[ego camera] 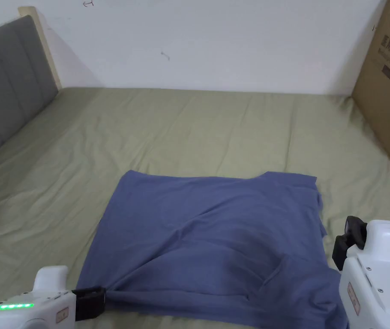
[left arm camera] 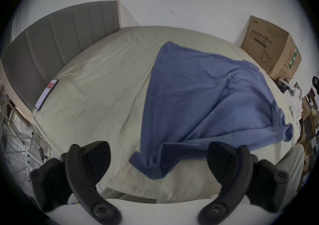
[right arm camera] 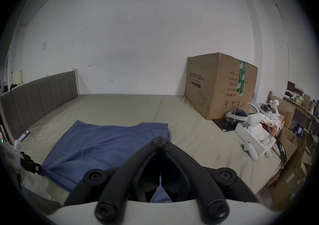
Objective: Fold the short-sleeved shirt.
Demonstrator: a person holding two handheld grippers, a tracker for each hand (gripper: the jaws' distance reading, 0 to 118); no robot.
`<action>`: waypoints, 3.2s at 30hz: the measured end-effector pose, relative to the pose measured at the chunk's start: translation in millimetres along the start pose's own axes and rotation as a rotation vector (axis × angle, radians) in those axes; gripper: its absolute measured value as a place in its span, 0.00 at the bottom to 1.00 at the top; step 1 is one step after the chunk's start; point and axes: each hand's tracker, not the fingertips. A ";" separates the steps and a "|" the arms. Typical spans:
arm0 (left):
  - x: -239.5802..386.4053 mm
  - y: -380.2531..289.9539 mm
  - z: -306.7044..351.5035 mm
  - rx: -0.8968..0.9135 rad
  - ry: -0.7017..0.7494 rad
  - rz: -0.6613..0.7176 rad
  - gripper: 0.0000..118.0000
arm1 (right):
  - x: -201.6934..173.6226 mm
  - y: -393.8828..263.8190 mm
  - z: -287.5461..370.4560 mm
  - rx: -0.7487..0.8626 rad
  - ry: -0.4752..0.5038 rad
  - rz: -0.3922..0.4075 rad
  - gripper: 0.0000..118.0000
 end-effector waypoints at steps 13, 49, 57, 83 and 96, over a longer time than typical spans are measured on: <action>14.8 -9.4 -8.4 0.017 -0.063 -0.069 0.03 | 33.6 -111.6 -25.8 -0.509 -0.016 -0.119 0.88; 27.4 174.5 -172.7 -0.080 0.004 0.035 0.03 | 7.1 -72.0 -273.3 -0.651 0.003 -0.192 0.08; 30.0 183.7 -143.4 -0.024 -0.066 0.080 0.99 | 10.1 -43.9 -247.5 -0.570 0.052 -0.155 0.43; 92.3 133.1 100.3 0.744 -0.129 -0.107 0.00 | -0.6 75.3 -18.5 0.213 -0.017 -0.012 0.00; 13.4 128.2 -19.8 0.123 -0.068 0.125 0.02 | 5.5 56.2 -44.9 0.125 -0.038 -0.007 0.00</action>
